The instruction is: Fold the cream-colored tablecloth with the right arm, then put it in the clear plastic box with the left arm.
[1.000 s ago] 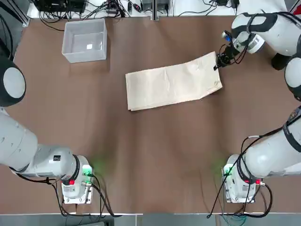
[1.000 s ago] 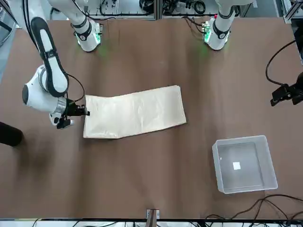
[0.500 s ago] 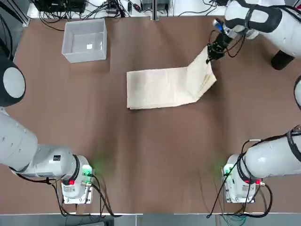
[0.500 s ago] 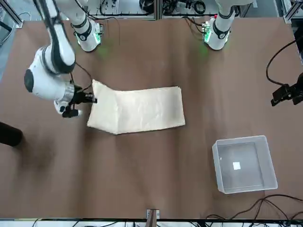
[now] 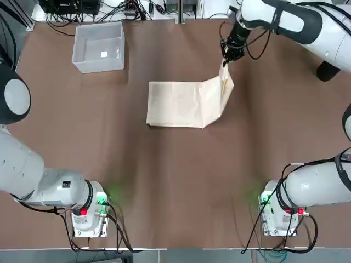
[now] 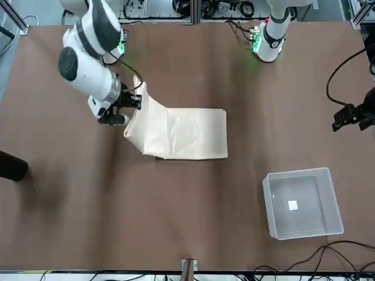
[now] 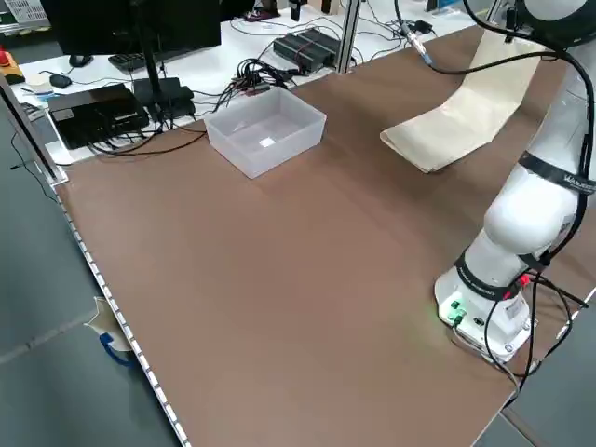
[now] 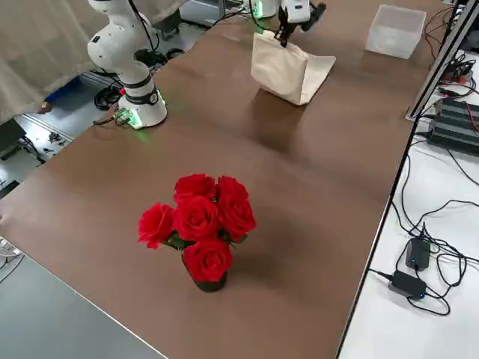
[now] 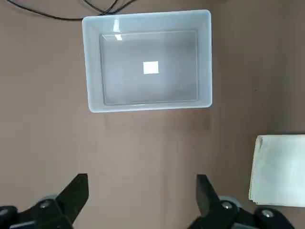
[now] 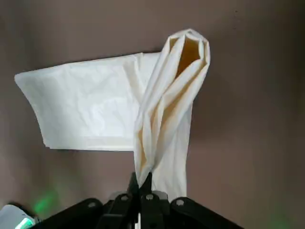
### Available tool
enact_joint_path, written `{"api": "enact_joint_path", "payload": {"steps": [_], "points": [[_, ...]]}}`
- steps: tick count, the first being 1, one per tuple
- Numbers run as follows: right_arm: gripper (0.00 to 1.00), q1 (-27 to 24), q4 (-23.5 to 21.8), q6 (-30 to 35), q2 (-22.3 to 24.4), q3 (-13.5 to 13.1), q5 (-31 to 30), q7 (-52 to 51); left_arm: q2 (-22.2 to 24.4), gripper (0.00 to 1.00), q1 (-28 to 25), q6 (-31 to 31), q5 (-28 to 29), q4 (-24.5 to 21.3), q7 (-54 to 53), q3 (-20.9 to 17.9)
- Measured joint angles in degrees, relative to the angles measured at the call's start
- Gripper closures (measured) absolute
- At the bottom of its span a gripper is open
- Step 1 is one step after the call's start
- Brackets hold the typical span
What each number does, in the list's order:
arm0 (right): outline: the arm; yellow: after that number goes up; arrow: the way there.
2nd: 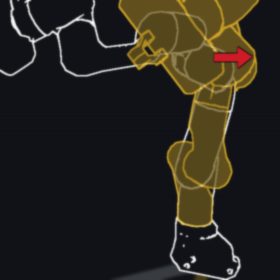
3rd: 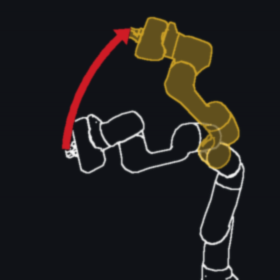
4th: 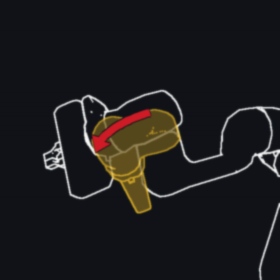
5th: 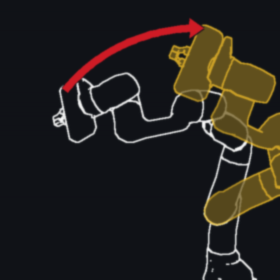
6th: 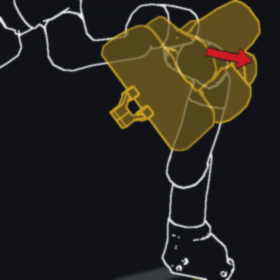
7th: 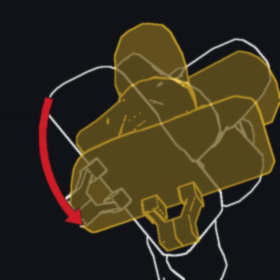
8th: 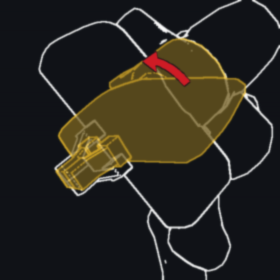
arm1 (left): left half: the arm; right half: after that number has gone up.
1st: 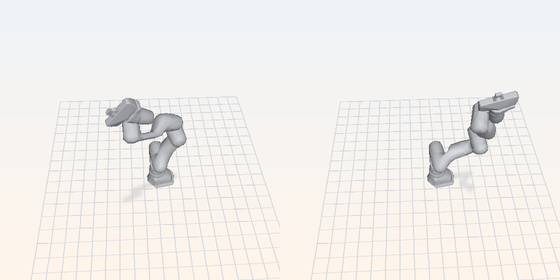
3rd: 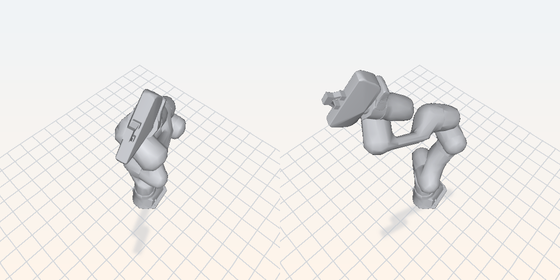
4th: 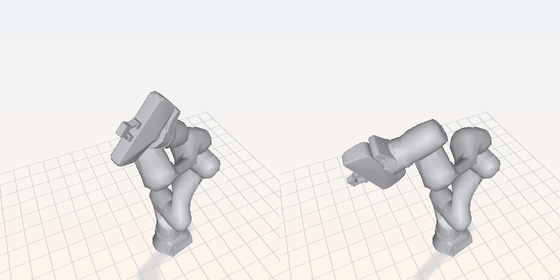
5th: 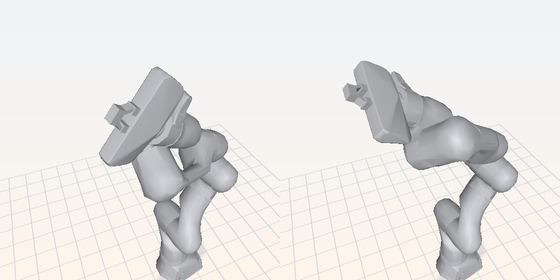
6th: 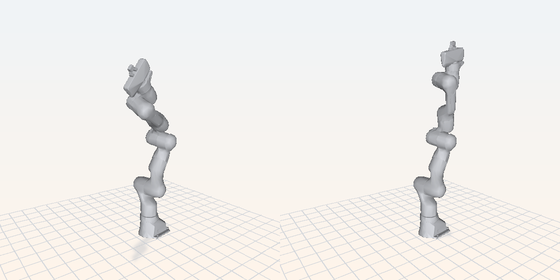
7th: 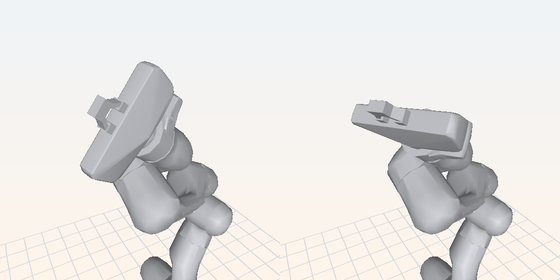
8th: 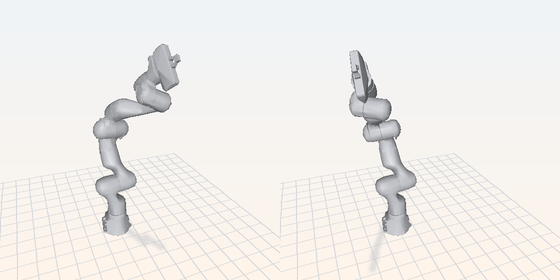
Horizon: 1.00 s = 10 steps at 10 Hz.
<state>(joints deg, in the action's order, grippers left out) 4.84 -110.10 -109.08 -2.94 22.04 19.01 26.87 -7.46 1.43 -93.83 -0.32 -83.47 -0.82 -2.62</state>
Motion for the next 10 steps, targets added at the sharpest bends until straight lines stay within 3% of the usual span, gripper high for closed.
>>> {"api": "enact_joint_path", "payload": {"steps": [4,10], "points": [[0.97,0.44,6.44,-0.8,-3.32,5.99,-2.18,12.85,0.02,0.01,-0.11,0.0,0.0,0.21,-0.09,0.23],[0.97,3.37,7.63,-19.9,-14.62,13.64,-6.59,23.85,-0.01,0.01,0.02,0.02,0.0,0.19,-0.1,1.07]]}}
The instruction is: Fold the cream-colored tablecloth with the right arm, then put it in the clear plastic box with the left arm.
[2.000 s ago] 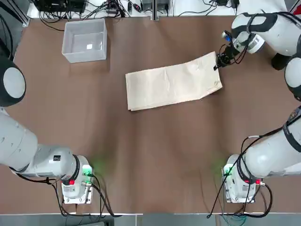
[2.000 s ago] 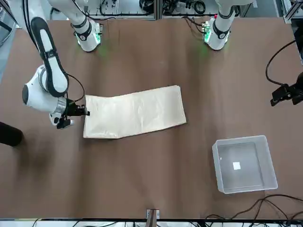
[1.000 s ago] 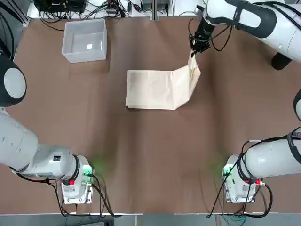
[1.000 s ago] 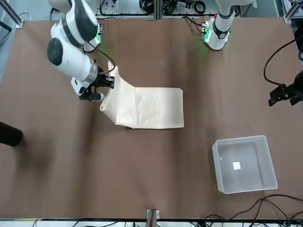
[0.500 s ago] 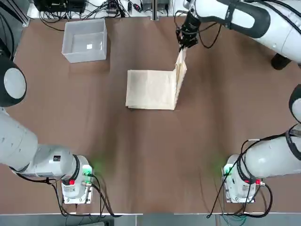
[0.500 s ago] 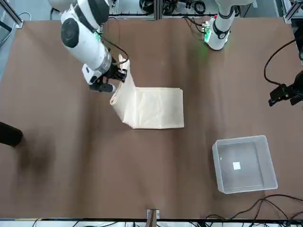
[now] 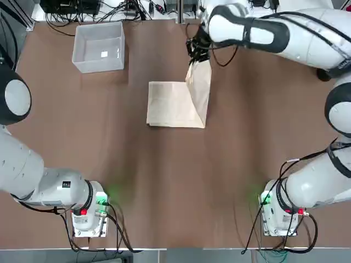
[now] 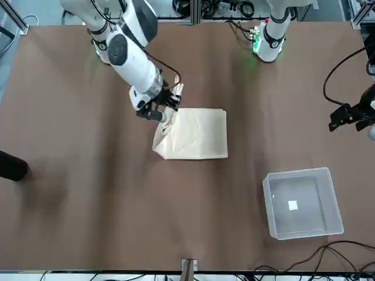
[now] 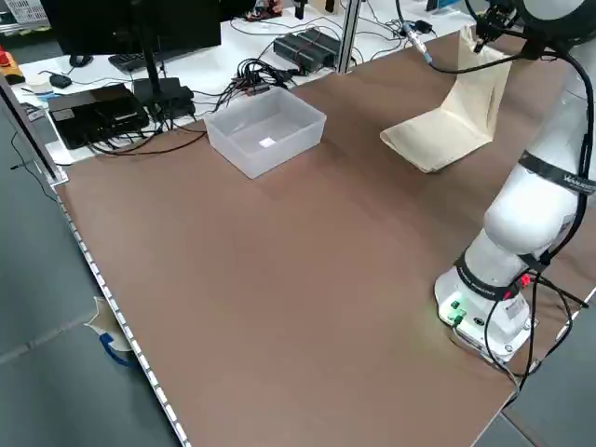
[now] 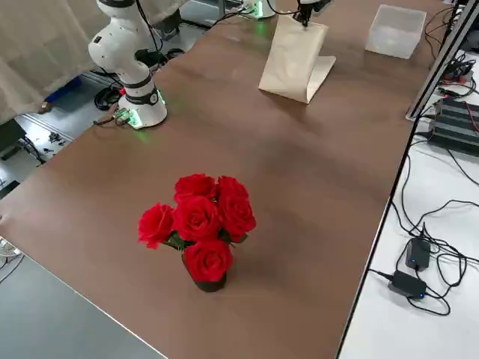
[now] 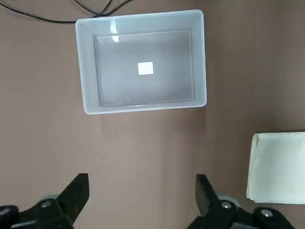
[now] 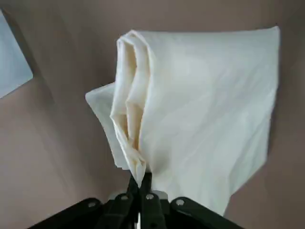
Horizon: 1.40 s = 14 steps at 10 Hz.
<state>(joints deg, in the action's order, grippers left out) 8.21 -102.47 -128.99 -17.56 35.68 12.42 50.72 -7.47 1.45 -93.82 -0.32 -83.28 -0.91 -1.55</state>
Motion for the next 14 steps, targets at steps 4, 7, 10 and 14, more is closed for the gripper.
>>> {"api": "enact_joint_path", "payload": {"steps": [4,7,10,14], "points": [[0.97,2.63,0.46,-9.0,-7.05,4.29,-7.21,6.81,0.0,0.0,-0.28,0.0,-0.11,-0.02,0.0,-0.04],[0.97,5.48,1.15,-17.89,-12.55,4.67,-12.11,11.59,-0.07,0.0,-0.85,0.02,-1.79,-0.18,0.0,-0.19],[0.96,7.76,2.99,-21.02,-17.79,4.71,-16.98,14.3,-0.14,0.0,-1.07,0.02,-1.88,-0.31,0.0,-0.27],[0.94,8.85,3.19,-25.92,-22.13,4.74,-18.55,14.44,-0.23,0.0,-1.43,0.02,-1.89,-0.58,-0.25,-0.27]]}}
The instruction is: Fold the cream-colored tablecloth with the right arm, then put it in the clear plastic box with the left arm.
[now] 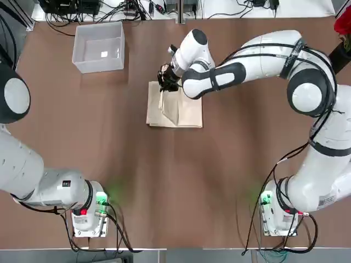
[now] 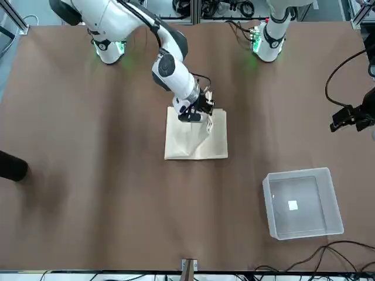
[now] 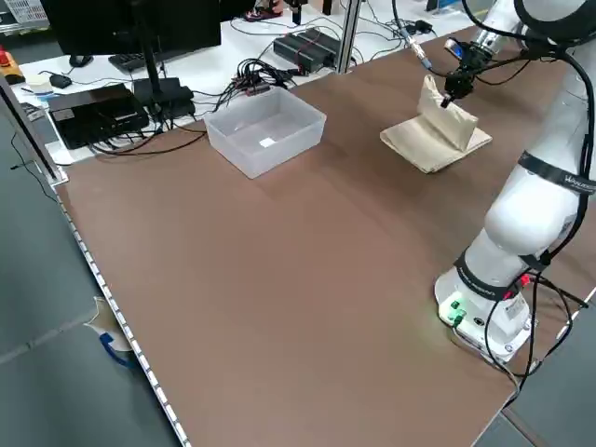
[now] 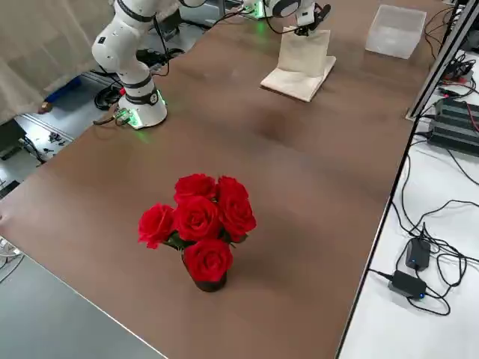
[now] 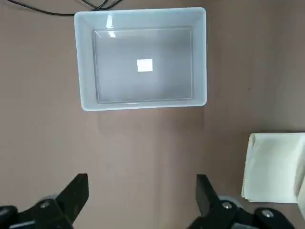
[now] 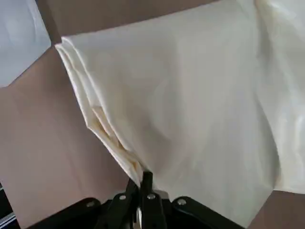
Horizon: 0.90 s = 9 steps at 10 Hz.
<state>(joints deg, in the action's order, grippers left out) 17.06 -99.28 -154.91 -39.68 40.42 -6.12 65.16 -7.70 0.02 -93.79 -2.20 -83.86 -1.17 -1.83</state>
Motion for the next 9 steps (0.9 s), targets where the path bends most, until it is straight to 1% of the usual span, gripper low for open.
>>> {"api": "enact_joint_path", "payload": {"steps": [3,5,6,8,9], "points": [[0.93,0.57,0.48,-0.34,-1.36,0.0,-0.76,0.04,-0.06,0.0,-0.16,0.04,-0.01,-0.94,-0.6,0.0],[0.89,0.61,0.64,-0.44,-1.5,-0.02,-0.77,0.31,-0.07,0.0,-0.16,0.04,-0.07,-1.87,-0.87,0.01],[0.77,0.6,0.94,-0.48,-1.5,-0.09,-0.79,0.66,-0.07,0.0,-0.16,0.04,-0.08,-1.94,-0.9,0.03],[0.44,0.44,2.13,-0.57,-1.5,-0.24,-0.85,0.91,-0.07,0.0,-0.13,0.04,-0.87,-2.01,-0.92,0.21],[0.31,0.23,2.86,-0.56,-1.5,-0.35,-0.88,0.92,-0.08,0.0,-0.11,0.04,-2.16,-2.12,-0.93,0.23]]}}
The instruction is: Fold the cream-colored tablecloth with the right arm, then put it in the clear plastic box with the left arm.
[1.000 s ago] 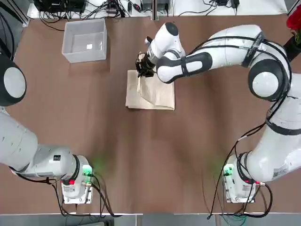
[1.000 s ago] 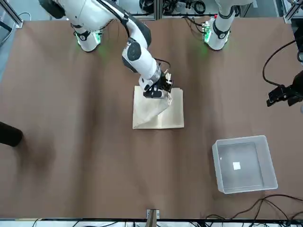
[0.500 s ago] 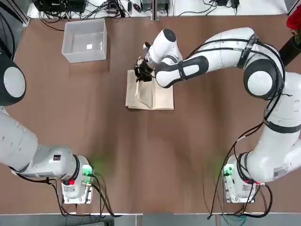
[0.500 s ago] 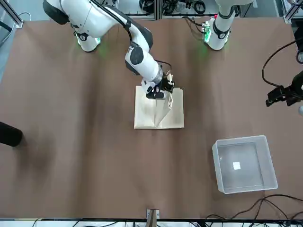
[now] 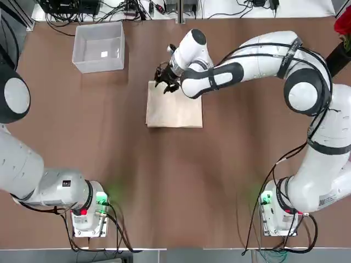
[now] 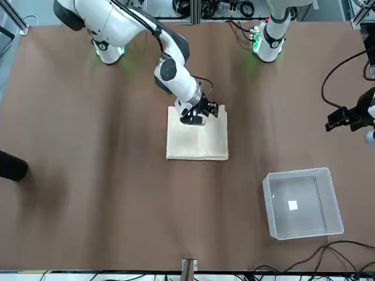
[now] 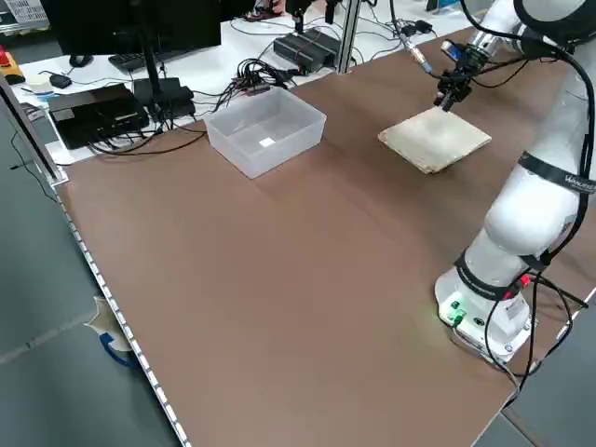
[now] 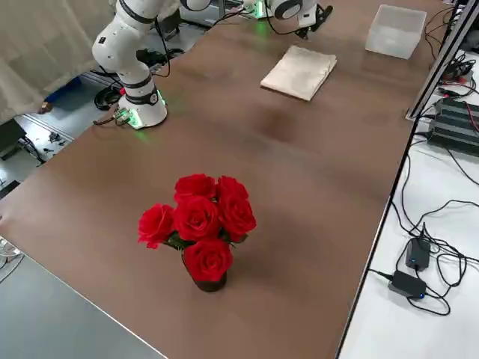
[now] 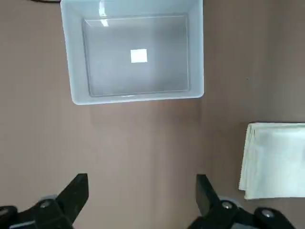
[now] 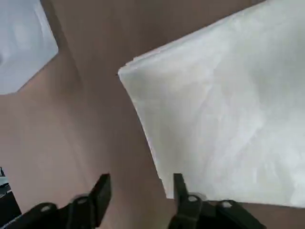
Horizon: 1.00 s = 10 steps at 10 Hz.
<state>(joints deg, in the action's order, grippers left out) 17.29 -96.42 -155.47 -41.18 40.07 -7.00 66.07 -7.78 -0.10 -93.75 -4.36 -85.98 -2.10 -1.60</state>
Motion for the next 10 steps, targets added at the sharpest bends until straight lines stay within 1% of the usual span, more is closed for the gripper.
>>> {"api": "enact_joint_path", "payload": {"steps": [1,2,3,4,5,7,8,9,10], "points": [[0.14,-0.47,0.59,0.15,0.01,-0.11,-0.07,0.0,-0.03,0.0,0.02,0.0,-1.36,-0.35,0.0,0.01],[0.01,-1.4,1.04,1.77,0.34,-0.13,-0.46,-0.04,-0.06,0.0,0.07,0.03,-3.46,-1.31,-0.02,0.07],[0.0,-2.75,1.58,5.55,1.65,-0.12,-1.07,-0.54,-0.12,0.0,0.07,0.01,-6.23,-3.28,-0.19,0.7],[0.0,-4.51,2.01,10.87,4.31,-0.26,-1.25,-2.81,-0.17,0.0,0.12,-1.07,-8.89,-6.58,-0.2,2.41],[0.0,-5.95,2.15,16.34,7.47,-1.39,-1.36,-6.34,-0.17,0.0,0.18,-4.25,-10.58,-10.52,-0.2,4.69],[0.0,-7.17,2.15,24.85,13.3,-8.15,-1.26,-17.1,0.08,0.0,0.25,-14.97,-11.67,-20.53,0.7,10.43],[0.0,-7.9,2.16,28.38,15.53,-12.27,-1.09,-23.32,0.15,0.0,0.26,-21.22,-12.92,-26.17,1.13,12.64],[0.0,-8.64,2.24,31.73,17.94,-16.73,0.91,-29.6,0.13,0.0,0.26,-28.65,-14.46,-31.63,1.14,14.53],[0.0,-9.08,2.33,35.58,21.08,-21.81,4.32,-36.69,-0.13,0.0,0.24,-35.9,-15.44,-36.33,1.14,16.57]]}}
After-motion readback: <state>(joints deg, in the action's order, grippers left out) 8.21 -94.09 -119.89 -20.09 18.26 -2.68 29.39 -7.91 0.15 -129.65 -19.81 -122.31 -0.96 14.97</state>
